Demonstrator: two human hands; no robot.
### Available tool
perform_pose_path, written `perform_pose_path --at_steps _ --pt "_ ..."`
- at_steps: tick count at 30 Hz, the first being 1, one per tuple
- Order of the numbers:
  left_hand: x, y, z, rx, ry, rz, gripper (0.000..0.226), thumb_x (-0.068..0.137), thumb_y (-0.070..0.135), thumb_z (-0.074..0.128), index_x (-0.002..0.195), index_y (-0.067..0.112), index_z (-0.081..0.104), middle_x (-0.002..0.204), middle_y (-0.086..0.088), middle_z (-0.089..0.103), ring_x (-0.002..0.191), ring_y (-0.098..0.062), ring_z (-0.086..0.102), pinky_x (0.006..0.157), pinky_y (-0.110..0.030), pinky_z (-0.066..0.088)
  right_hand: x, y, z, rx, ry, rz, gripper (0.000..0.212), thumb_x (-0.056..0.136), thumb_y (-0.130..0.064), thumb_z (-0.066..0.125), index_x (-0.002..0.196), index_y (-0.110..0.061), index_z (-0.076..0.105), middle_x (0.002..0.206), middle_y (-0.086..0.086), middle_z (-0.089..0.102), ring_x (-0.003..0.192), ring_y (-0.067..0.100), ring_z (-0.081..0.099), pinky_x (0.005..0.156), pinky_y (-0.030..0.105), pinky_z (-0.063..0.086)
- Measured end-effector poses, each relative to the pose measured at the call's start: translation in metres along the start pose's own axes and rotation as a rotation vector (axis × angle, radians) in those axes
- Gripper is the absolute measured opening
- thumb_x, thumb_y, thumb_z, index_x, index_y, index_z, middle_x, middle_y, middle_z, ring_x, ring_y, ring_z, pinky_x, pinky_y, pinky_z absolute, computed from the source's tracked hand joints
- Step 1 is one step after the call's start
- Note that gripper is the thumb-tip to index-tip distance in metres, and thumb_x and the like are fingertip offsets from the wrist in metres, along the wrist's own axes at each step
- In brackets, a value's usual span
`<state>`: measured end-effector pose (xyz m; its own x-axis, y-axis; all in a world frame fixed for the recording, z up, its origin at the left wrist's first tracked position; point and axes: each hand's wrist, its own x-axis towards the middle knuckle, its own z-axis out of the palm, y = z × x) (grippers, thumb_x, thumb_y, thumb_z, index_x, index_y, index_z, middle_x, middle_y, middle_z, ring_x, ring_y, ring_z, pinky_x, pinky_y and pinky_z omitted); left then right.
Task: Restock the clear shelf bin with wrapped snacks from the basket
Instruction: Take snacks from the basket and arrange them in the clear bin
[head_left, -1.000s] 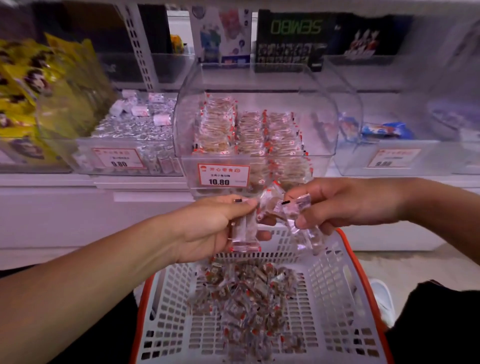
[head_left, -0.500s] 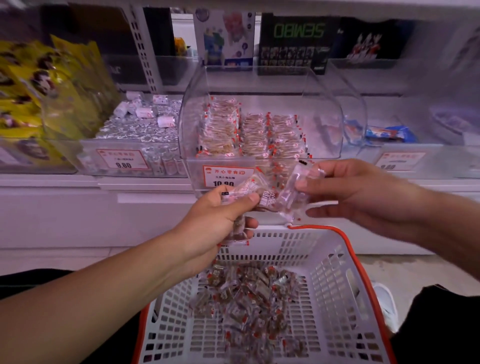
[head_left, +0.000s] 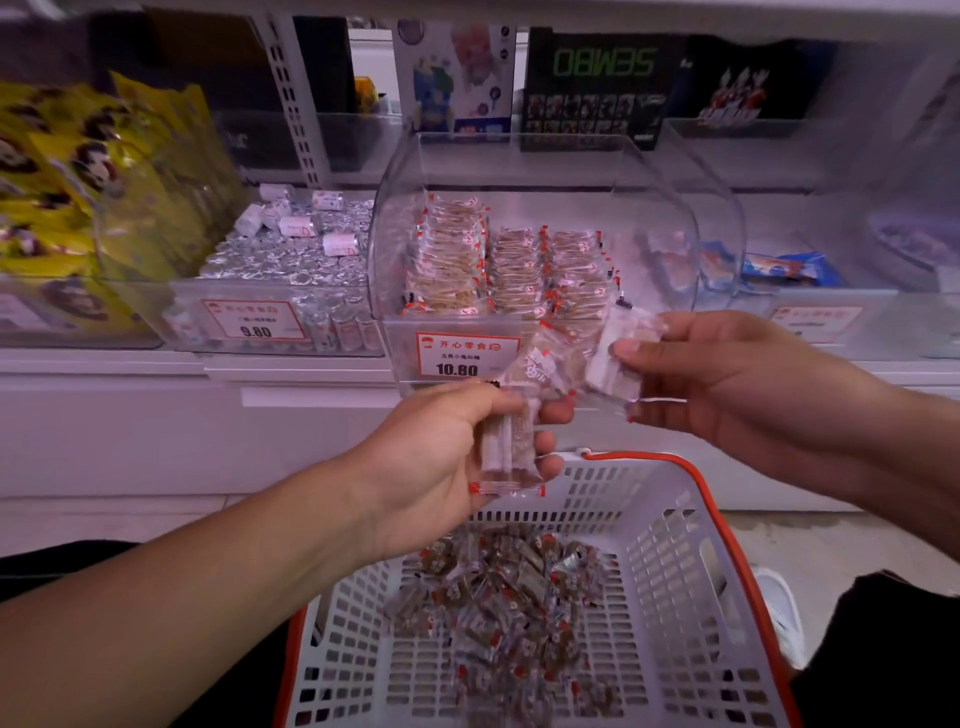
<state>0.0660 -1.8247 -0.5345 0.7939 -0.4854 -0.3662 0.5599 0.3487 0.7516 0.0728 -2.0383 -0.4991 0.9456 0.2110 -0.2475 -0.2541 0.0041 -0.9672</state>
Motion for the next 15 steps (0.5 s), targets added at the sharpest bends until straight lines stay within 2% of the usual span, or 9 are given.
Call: perform_pose_path --at_steps 2,4,6,8,9,11,15 --pt "0.0 0.001 0.0 0.019 0.008 0.034 0.025 0.101 0.004 0.044 0.112 -0.01 0.062 0.093 -0.014 0.075 0.069 -0.019 0.071 0.061 -0.028 0.06 0.0 -0.006 -0.006 -0.021 -0.039 0.016 0.049 0.08 -0.018 0.067 0.12 0.01 0.059 0.108 0.028 0.063 0.093 0.028 0.051 0.071 0.026 0.052" --pt "0.001 0.0 0.0 0.026 0.038 0.062 0.02 0.1 0.004 0.047 0.111 -0.005 0.06 0.095 -0.016 0.076 0.076 -0.021 0.075 0.063 -0.031 0.062 -0.002 -0.01 -0.009 -0.026 -0.133 0.045 0.054 0.074 -0.02 0.071 0.119 0.009 0.059 0.108 0.02 0.062 0.091 0.024 0.053 0.071 0.024 0.052" --pt "0.001 -0.002 0.0 0.029 0.077 0.069 0.019 0.096 0.009 0.054 0.112 -0.001 0.059 0.097 -0.017 0.076 0.077 -0.022 0.075 0.063 -0.034 0.063 -0.005 -0.009 -0.007 -0.023 -0.228 0.061 0.047 0.074 -0.015 0.072 0.117 0.002 0.064 0.108 0.017 0.069 0.093 0.022 0.061 0.082 0.031 0.053" --pt "0.002 -0.005 0.002 0.026 0.108 0.062 0.029 0.089 0.014 0.06 0.115 0.001 0.058 0.098 -0.017 0.076 0.076 -0.022 0.075 0.064 -0.038 0.063 -0.005 -0.003 0.0 -0.008 -0.237 0.032 0.046 0.077 -0.004 0.07 0.122 -0.002 0.063 0.112 0.02 0.07 0.097 0.027 0.065 0.092 0.04 0.051" --pt "0.002 -0.006 0.004 0.01 0.122 0.054 0.032 0.09 0.016 0.059 0.119 0.001 0.057 0.1 -0.016 0.076 0.076 -0.022 0.075 0.064 -0.04 0.063 -0.005 0.0 0.004 -0.007 -0.208 0.006 0.048 0.076 -0.001 0.07 0.123 -0.004 0.061 0.11 0.021 0.071 0.095 0.028 0.066 0.09 0.04 0.054" --pt "0.003 -0.009 0.01 -0.033 0.136 0.029 0.031 0.1 0.018 0.051 0.127 0.003 0.055 0.105 -0.018 0.075 0.077 -0.024 0.075 0.062 -0.04 0.063 -0.004 0.005 0.012 -0.066 -0.156 -0.066 0.051 0.073 0.0 0.071 0.121 -0.006 0.06 0.104 0.018 0.074 0.089 0.024 0.07 0.078 0.031 0.06" --pt "0.004 -0.011 0.02 -0.082 0.14 0.003 0.045 0.106 0.035 0.032 0.128 0.007 0.06 0.115 -0.02 0.071 0.077 -0.026 0.071 0.059 -0.037 0.061 -0.004 0.011 0.021 -0.253 -0.143 -0.165 0.056 0.075 0.008 0.072 0.126 -0.011 0.06 0.099 0.003 0.077 0.081 0.011 0.071 0.071 0.019 0.056"
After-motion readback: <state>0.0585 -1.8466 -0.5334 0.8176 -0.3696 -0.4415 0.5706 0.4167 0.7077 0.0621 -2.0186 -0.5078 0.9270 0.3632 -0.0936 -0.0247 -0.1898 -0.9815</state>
